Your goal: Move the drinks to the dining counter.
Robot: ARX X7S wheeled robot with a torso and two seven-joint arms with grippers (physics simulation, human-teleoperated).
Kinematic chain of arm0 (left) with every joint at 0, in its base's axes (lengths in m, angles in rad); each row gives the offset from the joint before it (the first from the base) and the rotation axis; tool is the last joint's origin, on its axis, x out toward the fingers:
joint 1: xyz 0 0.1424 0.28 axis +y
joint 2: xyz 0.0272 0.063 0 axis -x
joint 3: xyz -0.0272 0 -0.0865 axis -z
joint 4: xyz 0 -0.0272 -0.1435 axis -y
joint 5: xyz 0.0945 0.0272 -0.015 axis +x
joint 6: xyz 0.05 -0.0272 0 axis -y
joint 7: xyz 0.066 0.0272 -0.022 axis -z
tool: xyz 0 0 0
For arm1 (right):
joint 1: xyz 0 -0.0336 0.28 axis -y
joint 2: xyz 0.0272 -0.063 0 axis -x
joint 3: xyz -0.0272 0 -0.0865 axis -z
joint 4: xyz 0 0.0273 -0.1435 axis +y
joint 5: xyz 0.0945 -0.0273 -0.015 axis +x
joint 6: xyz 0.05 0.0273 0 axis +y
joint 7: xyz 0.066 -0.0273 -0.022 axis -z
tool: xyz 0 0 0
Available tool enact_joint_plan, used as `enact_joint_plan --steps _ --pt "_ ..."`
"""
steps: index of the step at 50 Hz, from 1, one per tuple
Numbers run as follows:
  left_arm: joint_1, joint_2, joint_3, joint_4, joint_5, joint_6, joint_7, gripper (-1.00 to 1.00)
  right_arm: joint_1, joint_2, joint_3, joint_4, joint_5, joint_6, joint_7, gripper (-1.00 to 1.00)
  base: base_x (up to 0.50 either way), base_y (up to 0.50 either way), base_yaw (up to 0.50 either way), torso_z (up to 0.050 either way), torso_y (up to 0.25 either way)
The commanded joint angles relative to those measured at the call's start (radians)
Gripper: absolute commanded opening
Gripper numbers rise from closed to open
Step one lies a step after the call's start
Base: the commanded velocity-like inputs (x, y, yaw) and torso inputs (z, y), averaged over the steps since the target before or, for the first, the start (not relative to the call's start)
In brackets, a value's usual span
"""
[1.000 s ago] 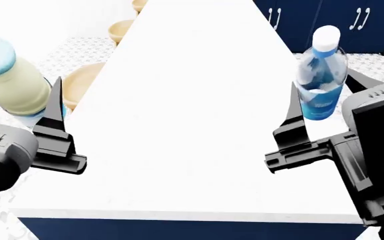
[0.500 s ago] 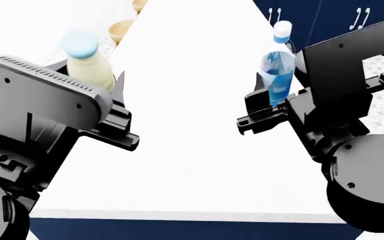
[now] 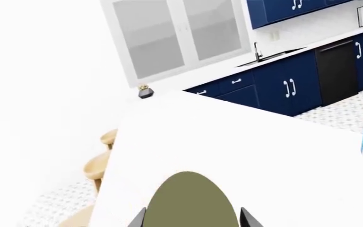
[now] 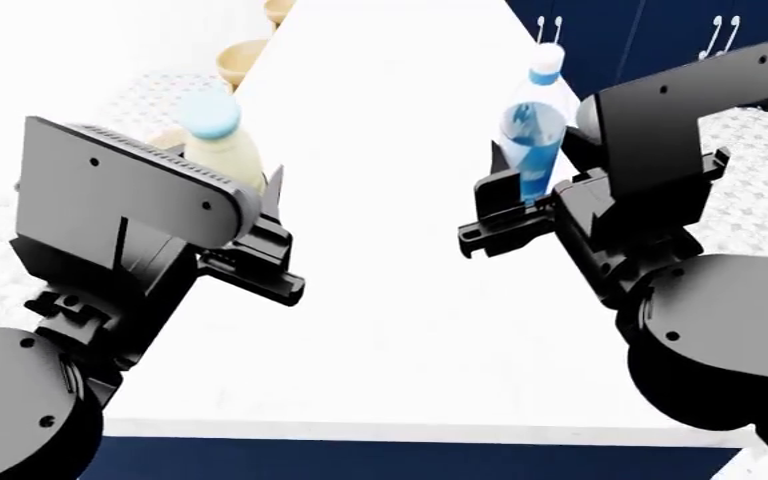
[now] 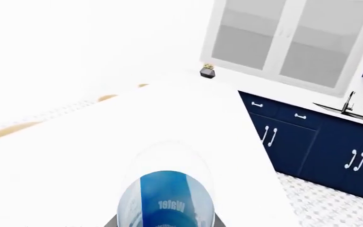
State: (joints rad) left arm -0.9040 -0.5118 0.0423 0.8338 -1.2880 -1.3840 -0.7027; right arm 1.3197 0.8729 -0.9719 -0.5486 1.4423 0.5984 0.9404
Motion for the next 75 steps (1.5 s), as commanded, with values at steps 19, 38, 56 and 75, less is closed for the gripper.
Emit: enact_joint_plan --steps 19,38,56,75 --pt "0.025 -0.022 0.074 -0.036 0.033 0.033 0.001 -1.00 -0.023 0.023 0.022 -0.016 -0.041 -0.016 -0.019 -1.00 0.00 0.00 0.00 0.001 0.001" --pt "0.089 -0.045 0.120 -0.053 0.118 0.101 0.055 -1.00 -0.024 0.032 0.027 -0.025 -0.034 -0.015 -0.017 -1.00 0.00 0.00 0.00 0.001 0.001" --pt "0.117 -0.059 0.132 -0.058 0.138 0.135 0.067 -1.00 -0.026 0.038 0.028 -0.029 -0.032 -0.013 -0.015 -1.00 0.00 0.00 0.00 0.001 0.001" --pt "0.116 -0.069 0.123 -0.057 0.117 0.142 0.041 1.00 -0.040 0.049 0.034 -0.034 -0.034 -0.024 -0.016 -1.00 0.00 0.00 0.00 0.001 0.001"
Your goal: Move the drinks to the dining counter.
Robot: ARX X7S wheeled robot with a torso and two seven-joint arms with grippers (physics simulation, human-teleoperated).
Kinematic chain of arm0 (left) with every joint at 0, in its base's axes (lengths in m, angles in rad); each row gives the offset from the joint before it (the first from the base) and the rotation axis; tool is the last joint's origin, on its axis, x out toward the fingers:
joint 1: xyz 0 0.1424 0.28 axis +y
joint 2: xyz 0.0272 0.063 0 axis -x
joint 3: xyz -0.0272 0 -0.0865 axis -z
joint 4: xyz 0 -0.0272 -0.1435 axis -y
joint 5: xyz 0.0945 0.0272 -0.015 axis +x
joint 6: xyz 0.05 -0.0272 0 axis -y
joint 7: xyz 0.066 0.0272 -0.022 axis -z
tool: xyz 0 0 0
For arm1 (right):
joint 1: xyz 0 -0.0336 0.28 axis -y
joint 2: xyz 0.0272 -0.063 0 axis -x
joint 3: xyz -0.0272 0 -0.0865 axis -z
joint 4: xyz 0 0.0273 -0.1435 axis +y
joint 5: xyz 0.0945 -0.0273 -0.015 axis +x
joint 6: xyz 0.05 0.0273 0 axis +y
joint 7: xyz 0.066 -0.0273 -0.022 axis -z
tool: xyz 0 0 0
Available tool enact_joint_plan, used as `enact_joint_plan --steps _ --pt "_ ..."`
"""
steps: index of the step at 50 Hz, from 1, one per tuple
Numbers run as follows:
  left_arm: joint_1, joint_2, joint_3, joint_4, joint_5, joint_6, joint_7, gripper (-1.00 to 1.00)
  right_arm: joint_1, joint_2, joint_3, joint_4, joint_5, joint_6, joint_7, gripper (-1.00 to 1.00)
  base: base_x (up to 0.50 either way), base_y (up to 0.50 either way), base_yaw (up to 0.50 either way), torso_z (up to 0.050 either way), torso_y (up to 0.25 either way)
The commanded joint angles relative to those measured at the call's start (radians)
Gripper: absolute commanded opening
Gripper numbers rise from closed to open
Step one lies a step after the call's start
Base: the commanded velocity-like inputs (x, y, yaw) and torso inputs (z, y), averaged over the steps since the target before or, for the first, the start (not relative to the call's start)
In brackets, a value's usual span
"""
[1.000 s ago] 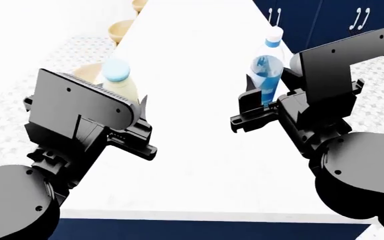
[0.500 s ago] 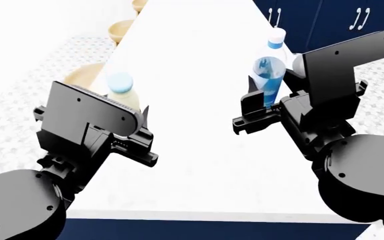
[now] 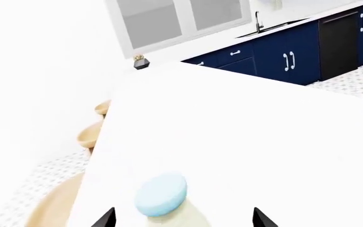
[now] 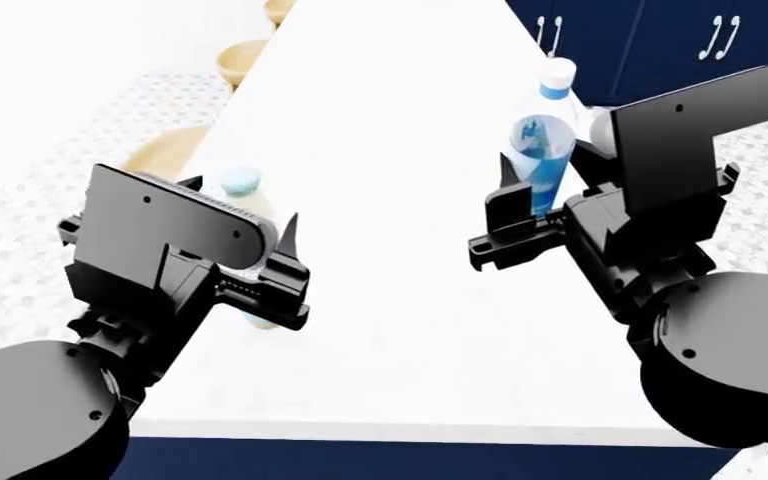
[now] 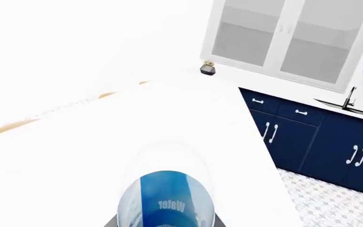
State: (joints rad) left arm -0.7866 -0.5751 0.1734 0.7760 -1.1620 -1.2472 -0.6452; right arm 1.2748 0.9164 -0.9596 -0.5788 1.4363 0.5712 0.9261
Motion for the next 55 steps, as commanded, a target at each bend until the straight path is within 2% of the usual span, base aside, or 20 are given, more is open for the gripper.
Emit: enact_joint_plan --steps 1,18,22,26,29,34,37,40,47,55 --pt "0.000 -0.006 -0.007 0.001 -0.008 0.007 -0.014 1.00 0.004 0.007 0.022 -0.004 -0.027 0.002 -0.002 -1.00 0.00 0.00 0.00 0.000 0.000" --pt "0.012 -0.022 -0.017 0.002 -0.018 0.023 -0.021 1.00 0.002 0.011 0.026 -0.006 -0.024 0.000 0.001 -1.00 0.00 0.00 0.00 0.000 0.001" --pt "0.014 -0.033 -0.058 0.021 -0.092 0.017 -0.046 1.00 -0.002 0.009 0.026 -0.012 -0.020 -0.004 0.002 -1.00 0.00 0.00 0.00 0.000 0.000" --pt "0.028 -0.068 -0.162 0.053 -0.304 0.051 -0.101 1.00 0.000 0.006 0.026 -0.014 -0.019 -0.002 0.002 -1.00 0.00 0.00 0.00 0.002 0.000" --pt "0.040 -0.127 -0.245 0.089 -0.465 0.107 -0.167 1.00 -0.010 0.002 0.024 -0.015 -0.022 -0.009 0.001 -1.00 0.00 0.00 0.00 0.000 0.003" --pt "0.062 -0.207 -0.338 0.144 -0.619 0.184 -0.227 1.00 -0.016 -0.006 0.018 -0.012 -0.028 -0.008 -0.004 -1.00 0.00 0.00 0.00 0.000 0.000" --pt "0.095 -0.264 -0.433 0.181 -0.742 0.259 -0.244 1.00 -0.029 -0.011 0.013 -0.008 -0.038 -0.015 -0.008 -1.00 0.00 0.00 0.00 0.000 0.000" --pt "0.156 -0.336 -0.590 0.203 -0.877 0.334 -0.253 1.00 -0.051 -0.020 0.007 0.007 -0.056 -0.031 -0.024 -1.00 0.00 0.00 0.00 0.000 0.000" --pt "0.244 -0.350 -0.772 0.218 -0.960 0.349 -0.239 1.00 -0.075 -0.060 -0.010 0.050 -0.091 -0.049 -0.056 -1.00 0.00 0.00 0.00 0.000 0.001" --pt "0.274 -0.331 -0.825 0.219 -0.955 0.324 -0.229 1.00 -0.114 -0.112 -0.030 0.100 -0.135 -0.085 -0.101 -1.00 0.00 0.00 0.00 0.000 0.000"
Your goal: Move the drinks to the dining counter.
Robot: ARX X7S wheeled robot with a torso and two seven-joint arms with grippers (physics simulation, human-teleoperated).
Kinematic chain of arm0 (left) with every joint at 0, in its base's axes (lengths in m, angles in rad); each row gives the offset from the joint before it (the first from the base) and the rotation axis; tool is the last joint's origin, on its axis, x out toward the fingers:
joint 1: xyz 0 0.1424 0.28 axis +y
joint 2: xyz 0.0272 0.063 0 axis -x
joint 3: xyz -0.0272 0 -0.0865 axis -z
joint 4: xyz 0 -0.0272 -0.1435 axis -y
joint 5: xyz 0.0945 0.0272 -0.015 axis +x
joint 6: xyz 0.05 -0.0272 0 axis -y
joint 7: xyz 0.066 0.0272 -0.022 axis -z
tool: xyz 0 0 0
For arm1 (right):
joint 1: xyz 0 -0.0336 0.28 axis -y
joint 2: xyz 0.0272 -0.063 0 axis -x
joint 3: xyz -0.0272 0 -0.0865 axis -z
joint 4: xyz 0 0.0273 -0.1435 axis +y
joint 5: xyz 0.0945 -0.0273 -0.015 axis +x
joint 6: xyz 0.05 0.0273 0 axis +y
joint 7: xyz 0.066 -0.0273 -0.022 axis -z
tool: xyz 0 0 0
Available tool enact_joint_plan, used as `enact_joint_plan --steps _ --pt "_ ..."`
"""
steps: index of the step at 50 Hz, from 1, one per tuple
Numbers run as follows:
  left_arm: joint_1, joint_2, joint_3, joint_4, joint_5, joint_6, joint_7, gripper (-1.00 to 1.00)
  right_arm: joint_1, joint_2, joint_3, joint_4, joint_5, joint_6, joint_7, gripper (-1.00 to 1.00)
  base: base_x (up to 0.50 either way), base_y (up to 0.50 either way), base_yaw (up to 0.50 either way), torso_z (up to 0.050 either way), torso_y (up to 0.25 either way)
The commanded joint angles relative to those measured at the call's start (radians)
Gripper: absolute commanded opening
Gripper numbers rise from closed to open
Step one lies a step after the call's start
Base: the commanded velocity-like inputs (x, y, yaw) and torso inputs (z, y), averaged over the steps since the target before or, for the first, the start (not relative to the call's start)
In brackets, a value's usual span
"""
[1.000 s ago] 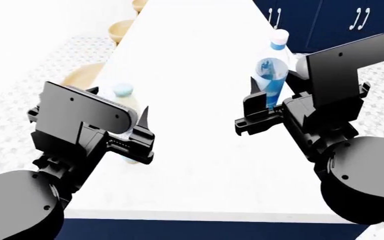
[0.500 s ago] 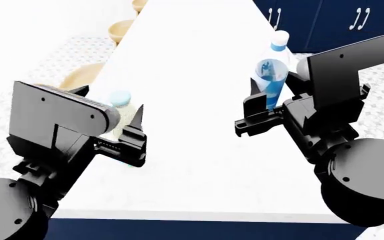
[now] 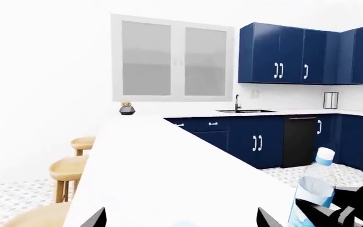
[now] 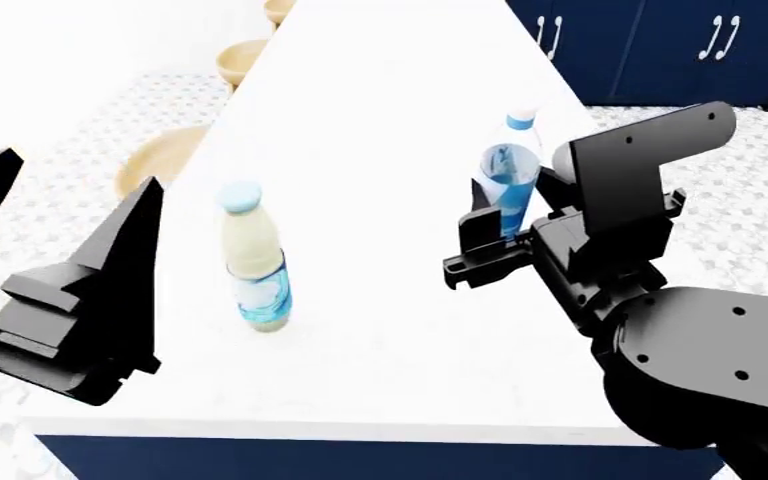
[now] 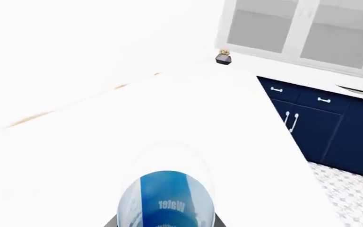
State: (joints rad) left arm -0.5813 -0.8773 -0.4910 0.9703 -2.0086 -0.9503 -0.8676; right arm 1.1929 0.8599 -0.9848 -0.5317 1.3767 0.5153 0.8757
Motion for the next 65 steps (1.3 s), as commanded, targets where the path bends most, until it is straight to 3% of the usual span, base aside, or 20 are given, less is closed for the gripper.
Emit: enact_joint_plan --steps 1,23,65 --pt "0.075 -0.029 -0.172 0.024 -0.110 0.023 -0.005 1.00 -0.035 -0.063 -0.008 0.061 -0.080 -0.031 -0.057 -1.00 0.00 0.00 0.00 0.000 0.000" --pt "0.100 0.003 -0.207 0.017 -0.102 -0.007 0.010 1.00 -0.036 -0.152 -0.046 0.107 -0.102 -0.021 -0.108 -1.00 0.00 0.00 0.00 0.000 0.001" --pt "0.113 0.039 -0.219 0.008 -0.088 -0.041 0.026 1.00 -0.137 -0.123 -0.063 0.053 -0.128 -0.075 -0.125 -1.00 0.00 0.00 0.00 0.000 0.000"
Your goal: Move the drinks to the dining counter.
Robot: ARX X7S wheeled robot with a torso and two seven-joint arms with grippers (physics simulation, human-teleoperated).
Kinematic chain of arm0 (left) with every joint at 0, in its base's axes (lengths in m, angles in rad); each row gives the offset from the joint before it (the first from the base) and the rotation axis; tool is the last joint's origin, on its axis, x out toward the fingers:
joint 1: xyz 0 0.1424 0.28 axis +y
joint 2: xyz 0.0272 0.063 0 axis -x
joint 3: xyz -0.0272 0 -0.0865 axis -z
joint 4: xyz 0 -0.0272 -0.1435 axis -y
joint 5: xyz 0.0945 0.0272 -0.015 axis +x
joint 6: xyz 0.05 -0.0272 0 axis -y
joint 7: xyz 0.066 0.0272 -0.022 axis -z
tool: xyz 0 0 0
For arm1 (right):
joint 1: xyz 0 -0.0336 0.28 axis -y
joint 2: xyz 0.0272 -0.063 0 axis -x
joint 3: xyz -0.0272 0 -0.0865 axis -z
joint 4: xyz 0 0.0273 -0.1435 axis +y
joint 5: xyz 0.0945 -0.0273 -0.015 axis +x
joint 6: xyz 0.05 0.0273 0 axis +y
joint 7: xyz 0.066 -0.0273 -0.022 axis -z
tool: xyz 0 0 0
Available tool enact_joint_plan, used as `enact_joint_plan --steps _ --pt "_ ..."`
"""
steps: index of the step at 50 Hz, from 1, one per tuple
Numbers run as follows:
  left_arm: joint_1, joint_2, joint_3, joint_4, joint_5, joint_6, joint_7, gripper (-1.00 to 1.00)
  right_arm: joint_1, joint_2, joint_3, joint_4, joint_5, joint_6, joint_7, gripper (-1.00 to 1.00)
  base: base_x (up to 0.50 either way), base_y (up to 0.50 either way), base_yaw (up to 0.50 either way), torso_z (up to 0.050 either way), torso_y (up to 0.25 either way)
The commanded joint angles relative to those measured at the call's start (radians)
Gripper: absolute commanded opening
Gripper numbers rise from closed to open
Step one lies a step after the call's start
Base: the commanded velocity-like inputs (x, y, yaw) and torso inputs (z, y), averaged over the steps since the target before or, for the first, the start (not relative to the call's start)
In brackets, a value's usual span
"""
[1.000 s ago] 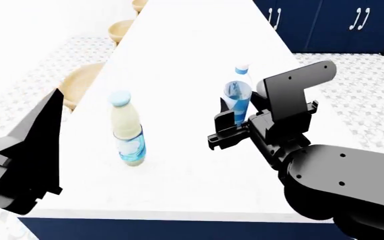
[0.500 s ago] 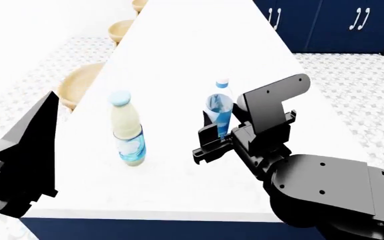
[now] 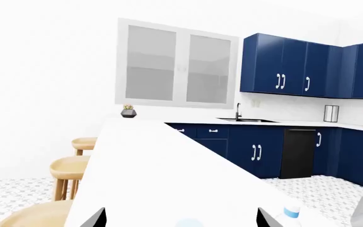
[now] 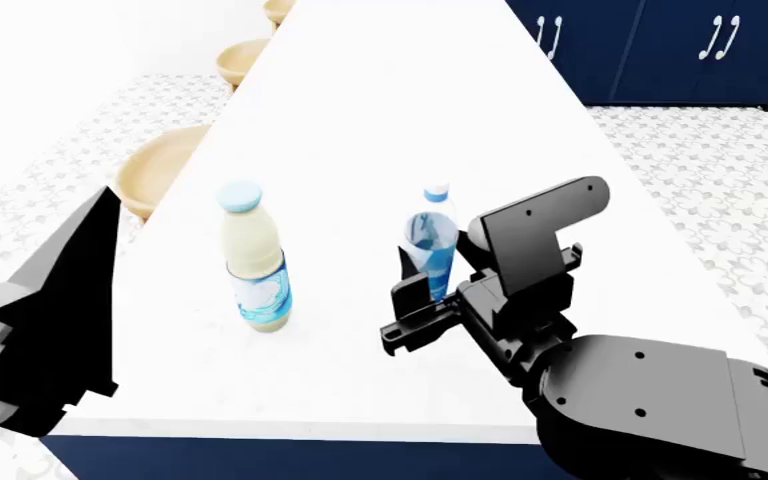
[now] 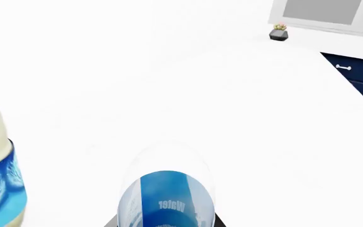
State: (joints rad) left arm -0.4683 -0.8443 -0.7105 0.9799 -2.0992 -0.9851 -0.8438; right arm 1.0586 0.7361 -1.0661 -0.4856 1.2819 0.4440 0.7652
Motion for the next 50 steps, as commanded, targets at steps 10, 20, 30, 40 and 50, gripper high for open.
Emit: enact_joint_plan --steps 10,20,30,40,50 --pt "0.004 0.017 -0.001 -0.001 0.007 -0.013 0.005 1.00 -0.011 0.004 0.016 0.013 -0.033 -0.006 -0.021 -1.00 0.00 0.00 0.00 0.000 0.001" --pt "0.009 0.022 -0.010 0.000 0.006 -0.019 0.006 1.00 -0.023 0.008 0.016 0.021 -0.035 -0.013 -0.028 -1.00 0.00 0.00 0.00 0.001 0.001" --pt "0.015 0.031 -0.018 -0.002 0.010 -0.028 0.012 1.00 -0.026 0.007 0.014 0.026 -0.032 -0.011 -0.031 -1.00 0.00 0.00 0.00 0.000 0.000" --pt "0.017 0.036 -0.021 -0.003 0.011 -0.033 0.014 1.00 -0.025 0.005 0.007 0.028 -0.028 0.003 -0.028 -1.00 0.00 0.00 0.00 0.000 0.001" --pt "0.014 0.041 -0.016 -0.002 0.013 -0.035 0.013 1.00 -0.026 0.012 0.011 0.019 -0.016 0.004 -0.028 1.00 0.00 0.00 0.00 0.000 0.000"
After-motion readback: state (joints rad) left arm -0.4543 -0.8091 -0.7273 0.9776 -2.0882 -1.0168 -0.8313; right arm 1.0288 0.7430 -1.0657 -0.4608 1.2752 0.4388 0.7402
